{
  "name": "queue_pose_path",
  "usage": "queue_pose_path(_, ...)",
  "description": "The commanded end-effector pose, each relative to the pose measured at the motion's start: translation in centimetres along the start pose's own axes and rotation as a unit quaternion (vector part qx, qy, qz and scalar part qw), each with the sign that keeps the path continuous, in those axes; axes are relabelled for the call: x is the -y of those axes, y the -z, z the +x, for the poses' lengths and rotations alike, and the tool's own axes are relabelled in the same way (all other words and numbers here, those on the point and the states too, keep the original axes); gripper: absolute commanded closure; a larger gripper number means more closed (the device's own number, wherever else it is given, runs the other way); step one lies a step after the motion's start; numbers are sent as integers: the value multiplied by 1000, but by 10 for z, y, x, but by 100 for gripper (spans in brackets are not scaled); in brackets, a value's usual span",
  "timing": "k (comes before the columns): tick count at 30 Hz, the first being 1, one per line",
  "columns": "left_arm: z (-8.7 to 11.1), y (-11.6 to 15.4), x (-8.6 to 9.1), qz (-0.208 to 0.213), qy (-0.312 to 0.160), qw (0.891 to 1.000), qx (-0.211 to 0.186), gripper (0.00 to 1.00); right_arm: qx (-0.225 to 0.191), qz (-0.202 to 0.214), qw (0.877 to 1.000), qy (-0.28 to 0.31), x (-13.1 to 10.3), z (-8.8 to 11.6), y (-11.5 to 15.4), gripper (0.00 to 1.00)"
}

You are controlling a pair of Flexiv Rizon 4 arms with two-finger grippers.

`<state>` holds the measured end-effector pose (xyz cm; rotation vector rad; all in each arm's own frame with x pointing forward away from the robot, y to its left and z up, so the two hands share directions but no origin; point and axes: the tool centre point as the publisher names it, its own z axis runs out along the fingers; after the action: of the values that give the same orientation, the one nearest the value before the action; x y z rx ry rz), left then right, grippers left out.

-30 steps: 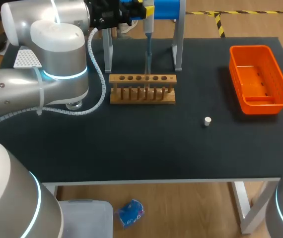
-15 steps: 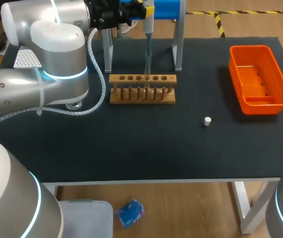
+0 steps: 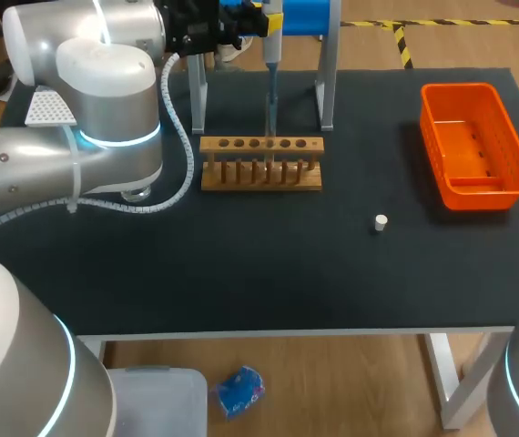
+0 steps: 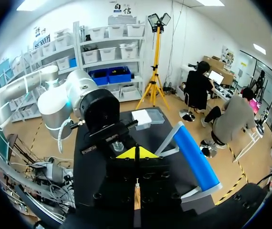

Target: Invert the test tube, pick up the pipette, mount the tip to pipette, aspirate from beaker and dispense into the tube, eject the tip, return the pipette, and cap with the stopper.

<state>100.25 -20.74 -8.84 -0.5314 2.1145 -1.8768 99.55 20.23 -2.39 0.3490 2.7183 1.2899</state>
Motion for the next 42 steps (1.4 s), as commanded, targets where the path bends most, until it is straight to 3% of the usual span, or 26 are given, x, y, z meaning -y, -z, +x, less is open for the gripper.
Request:
queue_pose_path(1,-1,0,3,3,0,1000,1,100,-2,0,1000,-2,7,1,-4,100)
queue_pose_path(16,-1,0,3,3,0,1000,1,100,-7,2,1000,-18,20,3,-8,100)
queue_pose_path(34,-1,0,3,3,0,1000,1,100,7,-19,1000,17,-15,3,17,100)
queue_pose_path(35,-1,0,3,3,0,1000,1,100,8,-19,1000,19,-17,3,19,74)
queue_pose_path(36,-1,0,3,3,0,1000,1,100,12,-20,1000,20,-19,3,22,9)
queue_pose_path(37,-1,0,3,3,0,1000,1,100,13,-22,999,21,-20,3,25,0)
queue_pose_path(42,-1,0,3,3,0,1000,1,100,25,-36,999,26,-21,7,45,0)
